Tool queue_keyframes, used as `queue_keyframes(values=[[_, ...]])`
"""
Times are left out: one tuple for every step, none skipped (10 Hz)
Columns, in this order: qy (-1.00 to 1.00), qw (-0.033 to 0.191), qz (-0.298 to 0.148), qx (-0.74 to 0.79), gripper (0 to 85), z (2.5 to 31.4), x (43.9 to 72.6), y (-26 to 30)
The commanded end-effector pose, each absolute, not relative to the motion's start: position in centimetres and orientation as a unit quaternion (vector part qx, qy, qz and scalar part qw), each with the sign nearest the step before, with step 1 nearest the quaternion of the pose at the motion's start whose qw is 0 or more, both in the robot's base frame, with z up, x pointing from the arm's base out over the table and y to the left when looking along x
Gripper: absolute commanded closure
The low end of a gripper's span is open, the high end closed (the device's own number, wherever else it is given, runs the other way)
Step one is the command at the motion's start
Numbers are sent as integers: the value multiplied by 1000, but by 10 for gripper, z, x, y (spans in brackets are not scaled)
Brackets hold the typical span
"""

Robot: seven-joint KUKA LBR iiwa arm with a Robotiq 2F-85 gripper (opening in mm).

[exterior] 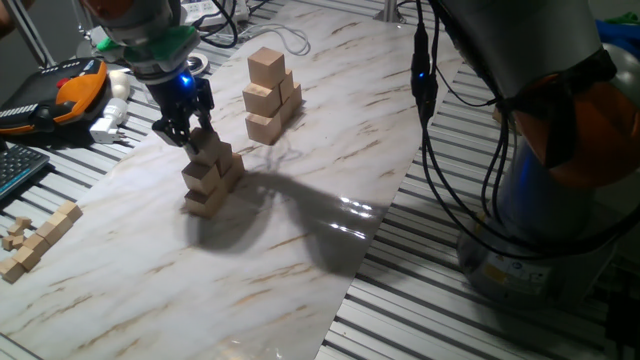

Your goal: Stack the blocks into a pyramid shape

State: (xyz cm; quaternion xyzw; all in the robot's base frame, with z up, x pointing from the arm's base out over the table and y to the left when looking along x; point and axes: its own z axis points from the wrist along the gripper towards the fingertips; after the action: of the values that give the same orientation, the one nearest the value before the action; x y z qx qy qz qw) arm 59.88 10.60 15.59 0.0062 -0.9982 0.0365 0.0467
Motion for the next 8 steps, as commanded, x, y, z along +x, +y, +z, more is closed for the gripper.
queue_keyframes(values=[[-998, 46, 37, 5, 170, 156, 599, 106], [-998, 46, 37, 2, 170, 156, 599, 106], [-998, 46, 36, 2, 170, 156, 599, 106], [-998, 45, 36, 2, 170, 156, 599, 106], [-998, 45, 36, 2, 170, 156, 599, 106], [-998, 45, 36, 2, 170, 157, 599, 107], [-998, 45, 36, 1, 170, 158, 599, 108], [-998, 46, 34, 1, 170, 160, 599, 109]])
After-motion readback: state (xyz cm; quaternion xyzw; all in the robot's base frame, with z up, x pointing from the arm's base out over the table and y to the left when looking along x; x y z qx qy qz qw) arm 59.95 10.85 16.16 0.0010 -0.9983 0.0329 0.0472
